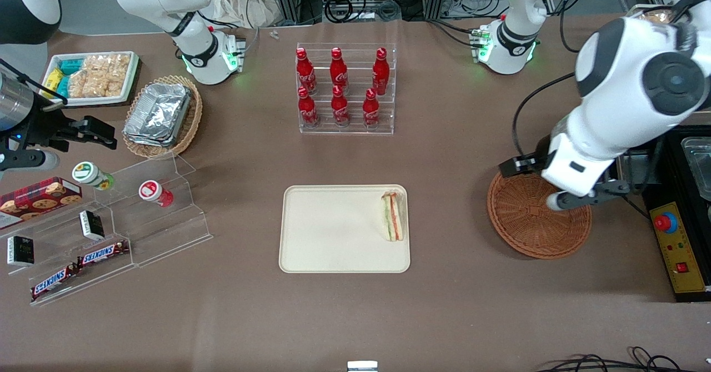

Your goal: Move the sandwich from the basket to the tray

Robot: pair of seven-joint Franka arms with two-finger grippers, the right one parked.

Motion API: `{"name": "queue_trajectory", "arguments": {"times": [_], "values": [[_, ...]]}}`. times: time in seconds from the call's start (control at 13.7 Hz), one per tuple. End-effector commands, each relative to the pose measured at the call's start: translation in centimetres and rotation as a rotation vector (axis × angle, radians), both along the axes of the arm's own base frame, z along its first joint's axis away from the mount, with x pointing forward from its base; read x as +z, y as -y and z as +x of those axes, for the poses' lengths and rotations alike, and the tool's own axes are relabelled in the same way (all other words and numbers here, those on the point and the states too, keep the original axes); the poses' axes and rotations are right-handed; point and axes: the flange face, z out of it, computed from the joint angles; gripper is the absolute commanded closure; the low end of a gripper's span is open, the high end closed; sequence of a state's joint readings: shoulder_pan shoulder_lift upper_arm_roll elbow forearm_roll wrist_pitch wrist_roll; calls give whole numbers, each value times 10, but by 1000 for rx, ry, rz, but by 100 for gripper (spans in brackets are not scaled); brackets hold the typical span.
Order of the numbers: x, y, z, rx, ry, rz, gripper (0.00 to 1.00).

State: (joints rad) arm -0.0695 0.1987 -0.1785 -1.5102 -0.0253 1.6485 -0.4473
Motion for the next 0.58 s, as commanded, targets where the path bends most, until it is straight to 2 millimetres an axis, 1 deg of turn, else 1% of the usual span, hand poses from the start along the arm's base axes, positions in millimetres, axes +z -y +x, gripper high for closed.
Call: {"name": "queue_trajectory", "arguments": {"times": [0.0, 0.15, 0.36, 0.44, 0.51], "values": [[27, -39, -17, -55, -21, -8, 0], [45, -75, -29, -89, -21, -13, 0], [63, -124, -48, -95, -31, -15, 0], [68, -139, -58, -76, -27, -18, 0], [73, -144, -70, -69, -22, -19, 0]]}}
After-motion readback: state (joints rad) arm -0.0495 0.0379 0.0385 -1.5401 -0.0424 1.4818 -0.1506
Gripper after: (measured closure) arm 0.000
